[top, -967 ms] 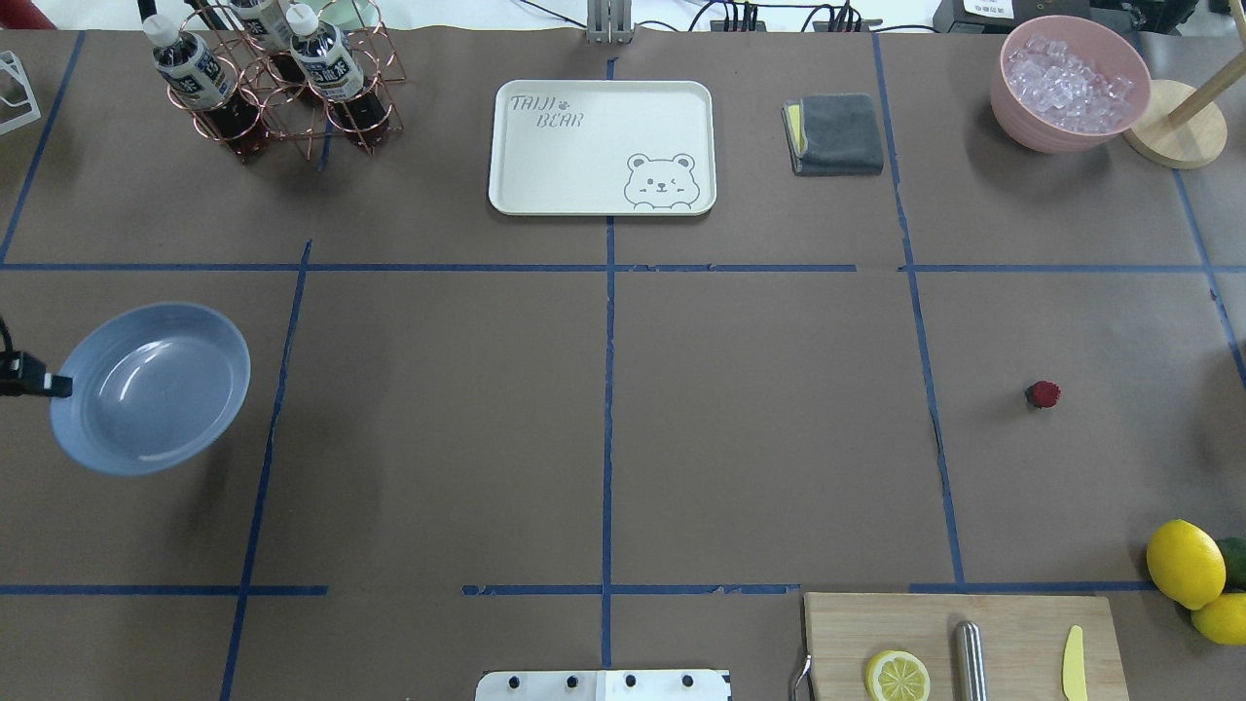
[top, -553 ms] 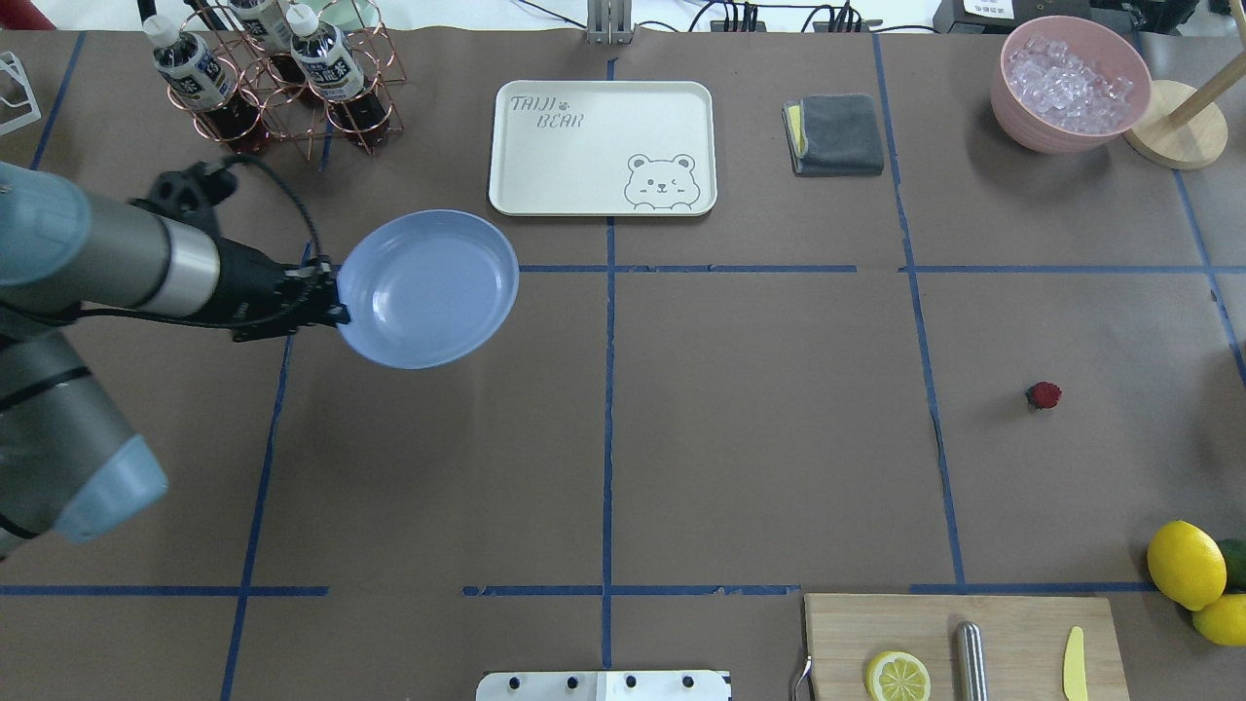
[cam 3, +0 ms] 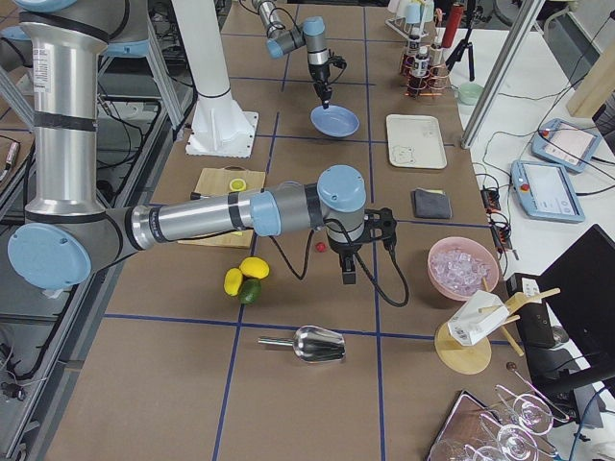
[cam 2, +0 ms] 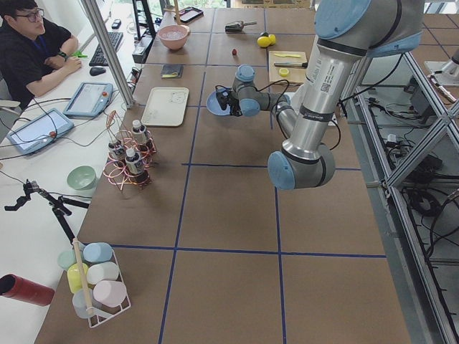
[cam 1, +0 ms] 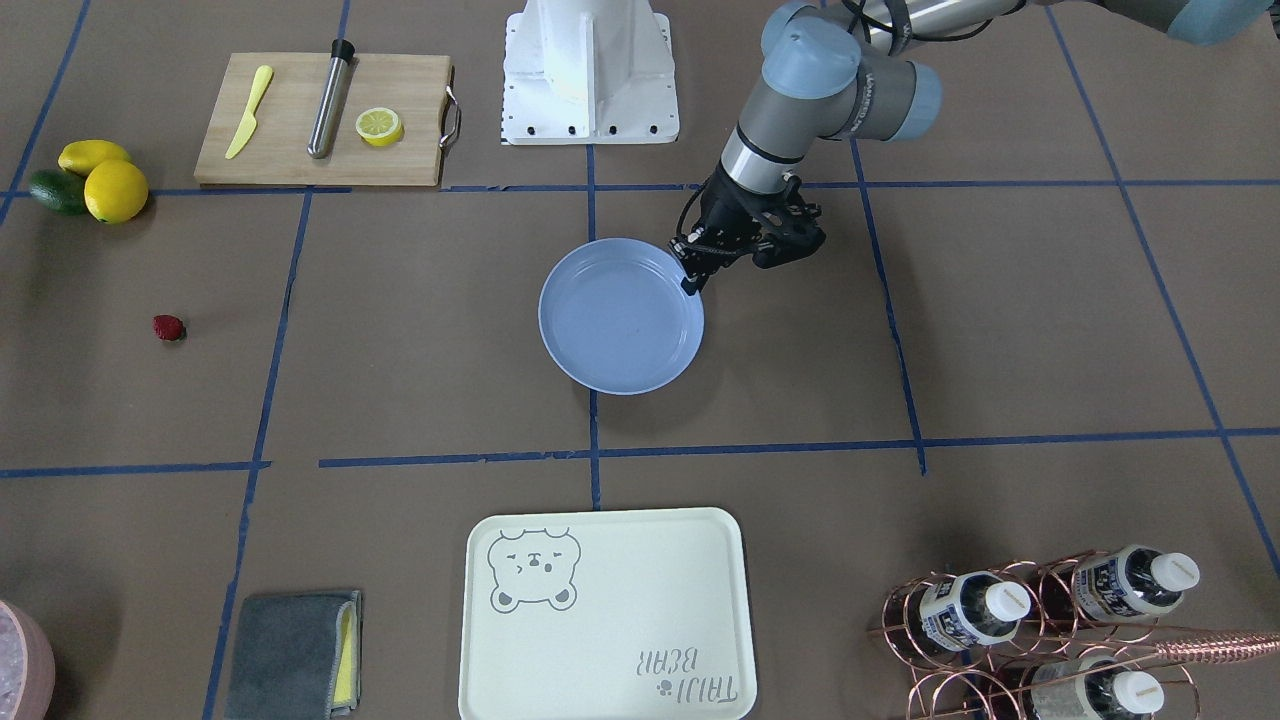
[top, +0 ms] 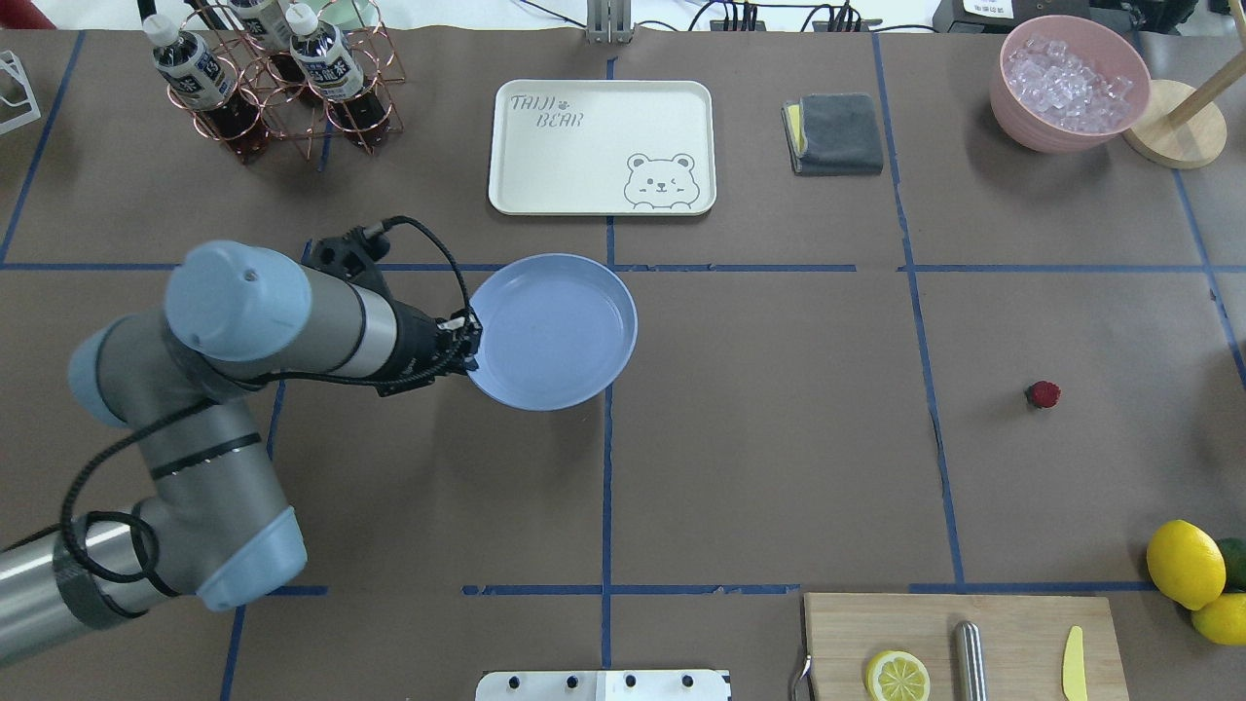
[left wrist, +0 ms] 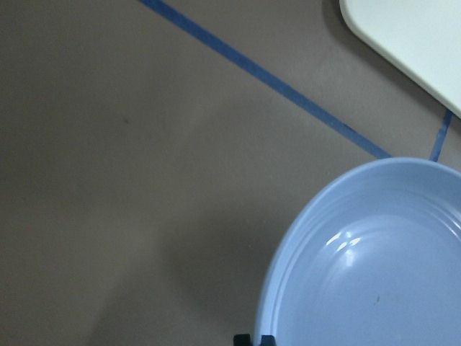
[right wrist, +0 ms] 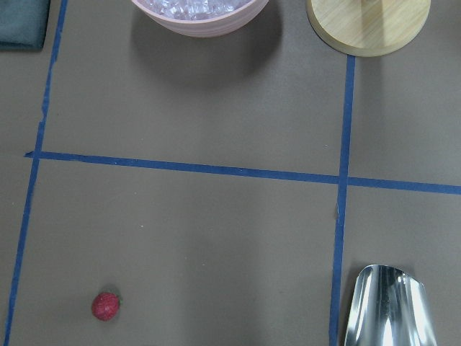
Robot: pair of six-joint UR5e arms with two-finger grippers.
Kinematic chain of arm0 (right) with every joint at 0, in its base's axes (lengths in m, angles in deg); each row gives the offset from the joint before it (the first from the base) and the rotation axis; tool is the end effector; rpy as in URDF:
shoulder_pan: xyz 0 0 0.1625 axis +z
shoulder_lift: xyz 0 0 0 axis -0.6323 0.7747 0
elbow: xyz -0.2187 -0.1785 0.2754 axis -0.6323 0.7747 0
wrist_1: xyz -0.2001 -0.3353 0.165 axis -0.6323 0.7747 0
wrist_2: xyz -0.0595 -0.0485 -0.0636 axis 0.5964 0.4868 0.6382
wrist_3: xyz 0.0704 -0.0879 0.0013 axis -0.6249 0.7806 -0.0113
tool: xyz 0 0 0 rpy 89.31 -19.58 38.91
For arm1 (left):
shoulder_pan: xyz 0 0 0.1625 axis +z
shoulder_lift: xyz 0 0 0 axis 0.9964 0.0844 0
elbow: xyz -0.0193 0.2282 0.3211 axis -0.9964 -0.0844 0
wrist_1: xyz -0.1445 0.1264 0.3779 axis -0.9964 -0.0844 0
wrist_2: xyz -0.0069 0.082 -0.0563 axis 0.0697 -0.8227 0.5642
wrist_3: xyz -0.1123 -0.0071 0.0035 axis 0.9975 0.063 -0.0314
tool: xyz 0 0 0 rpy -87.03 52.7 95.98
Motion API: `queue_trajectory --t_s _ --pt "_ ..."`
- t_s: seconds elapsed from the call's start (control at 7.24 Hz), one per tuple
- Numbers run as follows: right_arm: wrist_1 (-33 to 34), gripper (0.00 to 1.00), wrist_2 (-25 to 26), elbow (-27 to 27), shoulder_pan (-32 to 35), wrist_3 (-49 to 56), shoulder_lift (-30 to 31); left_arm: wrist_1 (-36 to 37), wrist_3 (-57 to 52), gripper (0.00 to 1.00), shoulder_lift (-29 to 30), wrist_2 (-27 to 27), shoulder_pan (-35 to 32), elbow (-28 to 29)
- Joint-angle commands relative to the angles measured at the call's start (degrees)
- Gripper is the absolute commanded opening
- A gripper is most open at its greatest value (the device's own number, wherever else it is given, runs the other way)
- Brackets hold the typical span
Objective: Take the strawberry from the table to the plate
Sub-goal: 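Carry the plate toward the table center and set it down with the left gripper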
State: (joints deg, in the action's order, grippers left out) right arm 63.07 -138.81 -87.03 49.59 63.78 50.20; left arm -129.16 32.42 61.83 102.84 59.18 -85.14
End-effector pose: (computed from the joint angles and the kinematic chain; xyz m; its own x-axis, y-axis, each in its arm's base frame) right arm 0.0375 -0.4766 0.5155 0.6421 -0.0851 0.7619 -0.0488 0.9873 0.1515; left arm 0.5274 -0.3820 0.2389 0.3434 -0.4327 -0.8336 0.3786 0.8760 -0.2988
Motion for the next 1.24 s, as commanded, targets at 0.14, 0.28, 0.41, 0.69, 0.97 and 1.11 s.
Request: queue_trajectory --t_s 0.14,0.28,0.41,0.69,0.97,1.11 --pt "0.0 1.00 0.0 0.0 -0.1 -0.5 0.0 -0.2 0.2 0.00 2.0 -1.6 2.9 1.4" --pt "0.0 1.00 0.0 0.0 -0.3 -0.5 0.0 0.0 -0.4 0.99 1.4 -1.9 2.9 1.5" --pt "-0.2 1.00 0.1 0.0 -0.9 -1.3 0.0 0.1 -0.8 1.00 0.8 -1.8 2.7 0.4" --pt "-0.3 1.00 0.3 -0.4 -3.5 -5.1 -0.3 1.2 -3.9 1.00 0.4 -0.4 0.0 -1.3" --pt "-4.6 1.00 1.3 -1.8 -10.9 -14.5 -0.4 14.0 -11.3 1.00 0.6 1.2 -2.7 -8.1" --pt "-9.5 1.00 4.5 -1.8 -15.9 -21.5 -0.4 17.5 -14.7 1.00 0.6 1.4 -4.9 -10.0"
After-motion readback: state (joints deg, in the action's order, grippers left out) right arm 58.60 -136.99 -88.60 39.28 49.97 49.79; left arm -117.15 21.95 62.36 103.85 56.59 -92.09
